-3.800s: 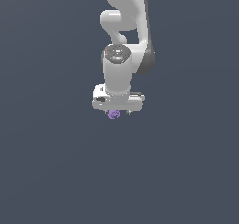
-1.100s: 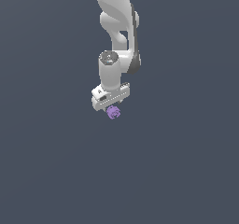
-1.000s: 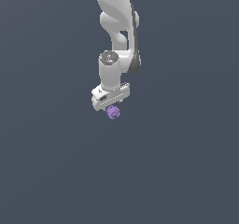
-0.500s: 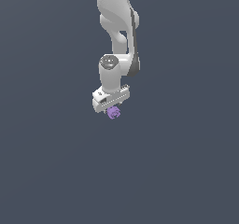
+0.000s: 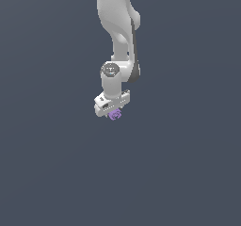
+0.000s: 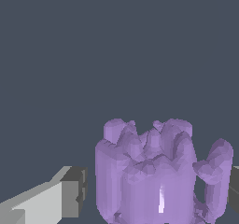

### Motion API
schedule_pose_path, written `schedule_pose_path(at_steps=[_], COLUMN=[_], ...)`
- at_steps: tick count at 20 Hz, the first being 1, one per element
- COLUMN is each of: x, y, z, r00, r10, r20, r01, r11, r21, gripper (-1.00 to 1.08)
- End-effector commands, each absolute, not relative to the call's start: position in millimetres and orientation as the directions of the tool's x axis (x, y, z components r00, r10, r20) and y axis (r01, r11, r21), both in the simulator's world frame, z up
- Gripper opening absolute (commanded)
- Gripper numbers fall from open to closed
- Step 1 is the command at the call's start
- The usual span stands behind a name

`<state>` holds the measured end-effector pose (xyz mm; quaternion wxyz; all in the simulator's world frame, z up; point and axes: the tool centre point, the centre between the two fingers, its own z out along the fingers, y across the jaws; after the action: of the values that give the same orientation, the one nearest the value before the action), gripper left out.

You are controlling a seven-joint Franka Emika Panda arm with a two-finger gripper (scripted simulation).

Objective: Pick up the object and move it to a goal position.

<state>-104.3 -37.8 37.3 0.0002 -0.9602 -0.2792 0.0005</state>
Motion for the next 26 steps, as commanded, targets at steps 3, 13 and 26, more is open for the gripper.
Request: schedule_pose_path(at_steps=[3, 13, 26], x=[-103.8, -102.6, -65.0], y=[-37.9, -38.5, -61.1], z=[36.1, 37.7, 75.3], r00=[0.844, 0.844, 0.844], r10=[0.536, 0.536, 0.536], r20=[0.000, 0.001, 0.002], r01=[0.536, 0.536, 0.536], r11=[-0.844, -0.844, -0.844], r21=[0.000, 0.001, 0.001], gripper=[-1.00, -1.00, -1.00])
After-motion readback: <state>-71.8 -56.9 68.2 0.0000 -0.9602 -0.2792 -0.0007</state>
